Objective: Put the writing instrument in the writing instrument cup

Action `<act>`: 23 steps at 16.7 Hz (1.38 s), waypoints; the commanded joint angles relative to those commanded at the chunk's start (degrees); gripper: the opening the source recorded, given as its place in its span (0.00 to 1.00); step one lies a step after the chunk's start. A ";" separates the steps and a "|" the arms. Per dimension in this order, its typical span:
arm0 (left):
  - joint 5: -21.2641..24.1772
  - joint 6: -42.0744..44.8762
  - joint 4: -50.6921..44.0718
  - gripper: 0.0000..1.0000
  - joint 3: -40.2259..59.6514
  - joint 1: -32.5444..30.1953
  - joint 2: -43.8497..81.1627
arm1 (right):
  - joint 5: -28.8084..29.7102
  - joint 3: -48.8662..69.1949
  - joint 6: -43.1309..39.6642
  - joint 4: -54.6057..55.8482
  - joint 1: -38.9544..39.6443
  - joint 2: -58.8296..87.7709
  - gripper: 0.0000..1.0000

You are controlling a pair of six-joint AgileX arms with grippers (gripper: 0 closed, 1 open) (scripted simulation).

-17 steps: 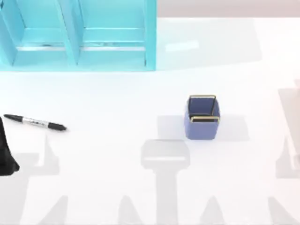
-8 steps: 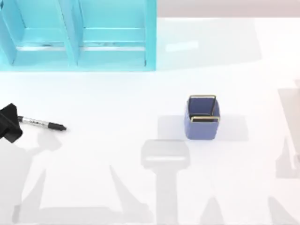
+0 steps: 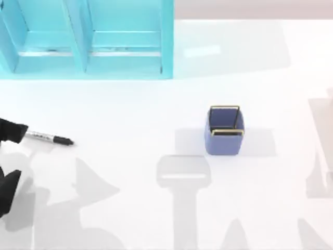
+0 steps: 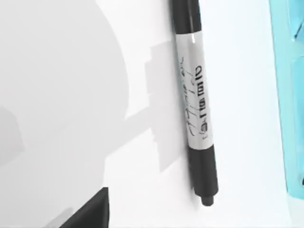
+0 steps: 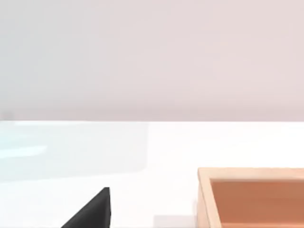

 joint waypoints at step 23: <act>-3.36 -11.52 20.62 1.00 17.46 -6.29 39.09 | 0.00 0.00 0.00 0.00 0.00 0.00 1.00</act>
